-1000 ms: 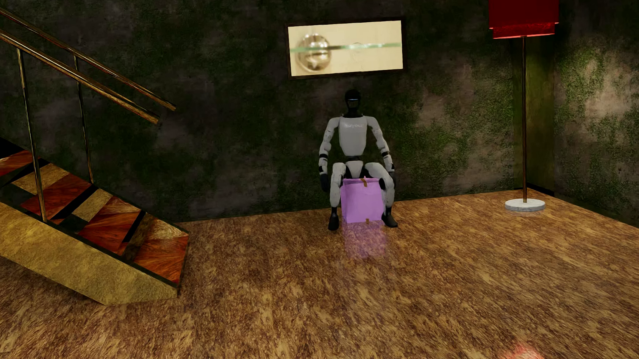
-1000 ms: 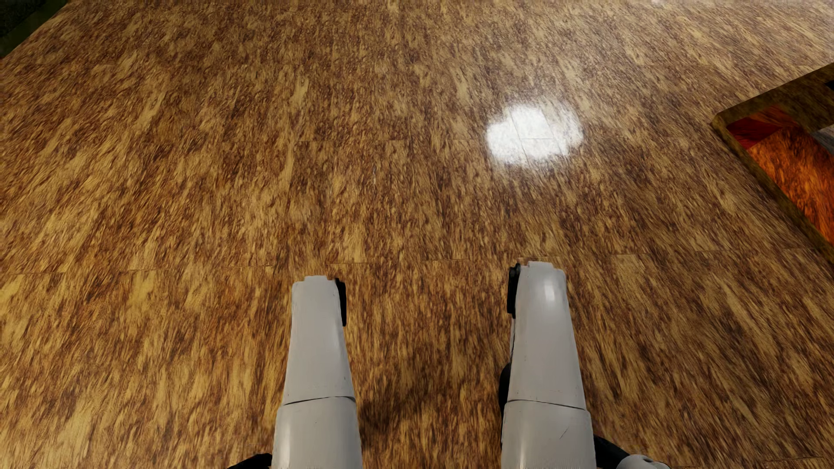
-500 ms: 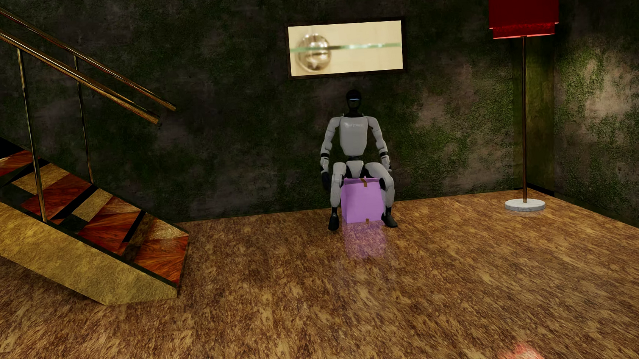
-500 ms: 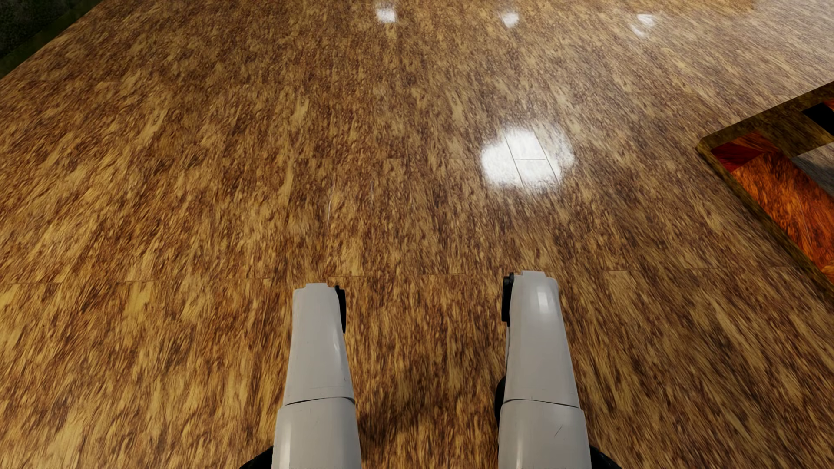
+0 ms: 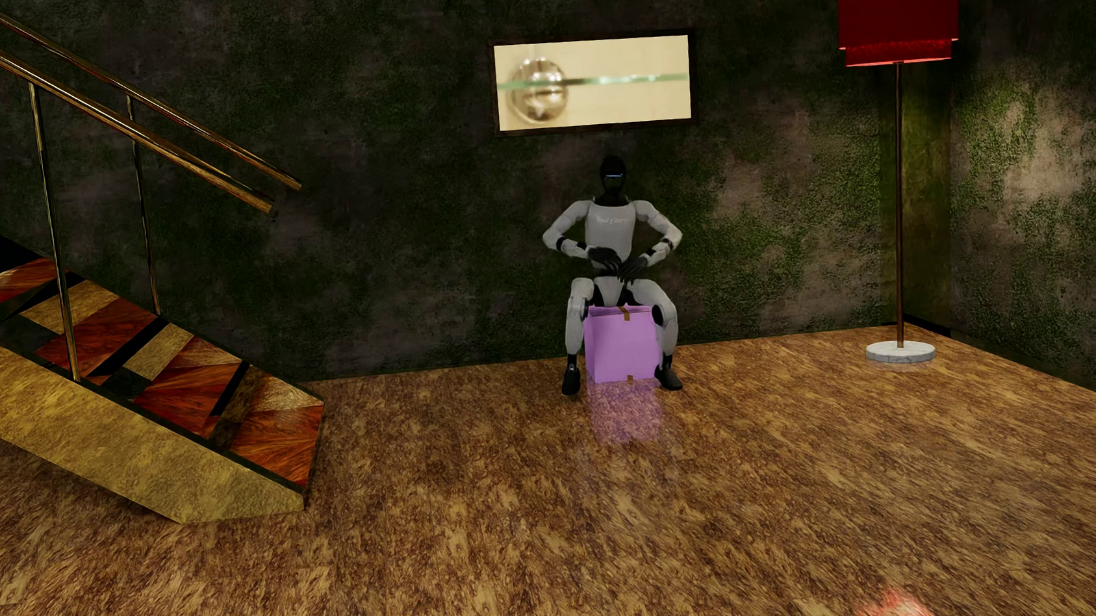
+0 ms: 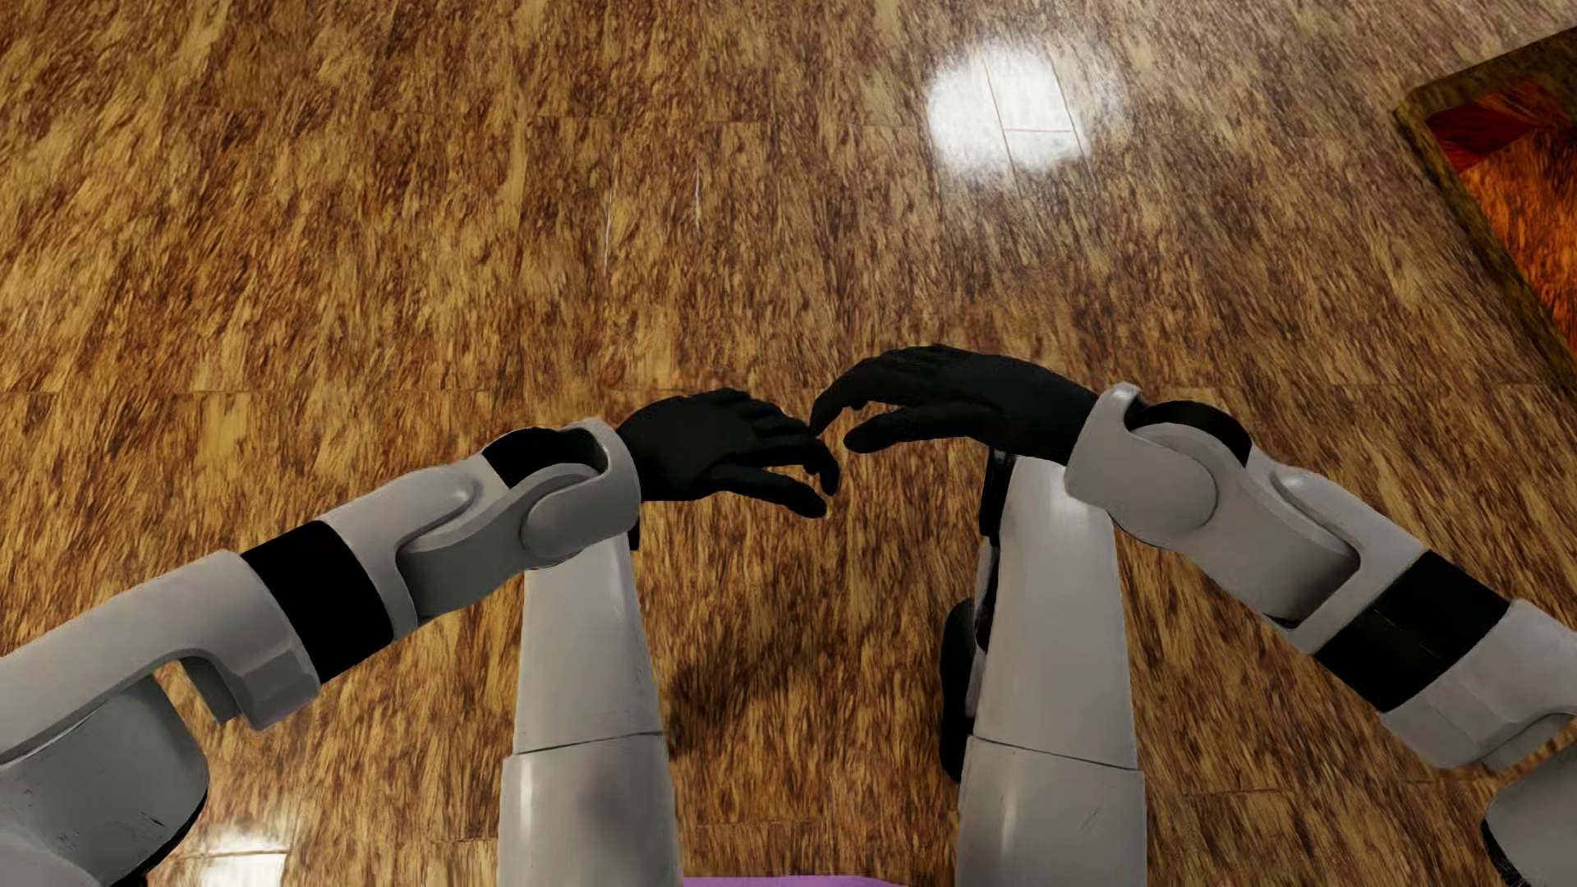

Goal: Rise from the light pink box

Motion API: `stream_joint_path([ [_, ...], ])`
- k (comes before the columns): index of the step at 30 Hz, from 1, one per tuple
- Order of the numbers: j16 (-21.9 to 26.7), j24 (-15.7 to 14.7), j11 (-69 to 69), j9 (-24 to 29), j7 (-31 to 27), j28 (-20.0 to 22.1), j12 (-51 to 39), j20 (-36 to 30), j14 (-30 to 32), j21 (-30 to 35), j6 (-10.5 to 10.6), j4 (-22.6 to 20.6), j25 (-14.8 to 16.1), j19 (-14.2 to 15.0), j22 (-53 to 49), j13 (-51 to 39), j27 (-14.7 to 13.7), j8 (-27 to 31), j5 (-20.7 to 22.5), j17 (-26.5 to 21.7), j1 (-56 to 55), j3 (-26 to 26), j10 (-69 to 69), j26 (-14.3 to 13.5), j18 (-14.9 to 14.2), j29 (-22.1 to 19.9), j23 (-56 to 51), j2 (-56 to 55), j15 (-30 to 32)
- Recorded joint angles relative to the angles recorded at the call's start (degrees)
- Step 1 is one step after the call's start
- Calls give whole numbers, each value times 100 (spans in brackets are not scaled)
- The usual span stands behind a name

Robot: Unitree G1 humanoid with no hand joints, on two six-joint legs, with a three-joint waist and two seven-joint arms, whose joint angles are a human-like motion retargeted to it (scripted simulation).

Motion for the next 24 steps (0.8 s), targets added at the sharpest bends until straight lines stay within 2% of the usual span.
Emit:
stream_joint_path([
  [1,26,79,12,121,-27,82,-397,-370,17,404,8,21,97,33,-14,-458,-11,21,-20,-105,-201,2,8,-105,-72,-152,20,-185,-42],
  [3,99,46,75,414,-73,1170,-922,-870,8,783,46,26,245,124,-117,-1116,-229,78,-103,-338,-643,-6,38,-193,-190,-854,-163,-610,-107],
  [5,429,-173,169,670,-131,1832,-1226,-936,-71,1002,76,37,464,191,-601,-1520,-356,172,-123,-583,-1113,1,97,-271,-307,-1526,-517,-1100,-213],
  [8,865,-247,228,919,-153,2575,-1441,-907,-241,1193,151,20,606,212,-1101,-1973,-576,274,-73,-974,-1775,-16,111,-472,-403,-2116,-1130,-1816,-406],
  [10,1035,-237,166,1053,-156,2696,-1630,-924,-360,1272,163,-21,630,167,-1313,-2258,-605,308,21,-1036,-1999,-49,35,-531,-406,-2156,-1354,-2087,-550],
  [14,890,-153,-290,1027,-86,2541,-1488,-767,-479,1162,186,-183,457,-18,-1203,-2168,-577,201,251,-755,-1976,-57,-410,-491,-162,-2111,-1202,-2008,-769],
  [17,424,74,-1136,859,41,2114,-1026,-428,-428,773,161,-169,126,-81,-462,-1629,-471,48,310,-248,-1473,-52,-1238,-454,-82,-1797,-438,-1393,-815],
  [20,-478,503,-2535,602,254,1418,-467,73,-191,403,130,-159,-497,-237,942,-1093,-405,-165,452,676,-582,-46,-2577,-513,54,-1227,900,-364,-641],
  [24,-2002,1171,-4878,2,639,115,335,761,508,32,104,-183,-1430,-488,3249,-386,-283,-467,635,2247,1027,-52,-4820,-617,198,-374,3349,1420,-10],
])
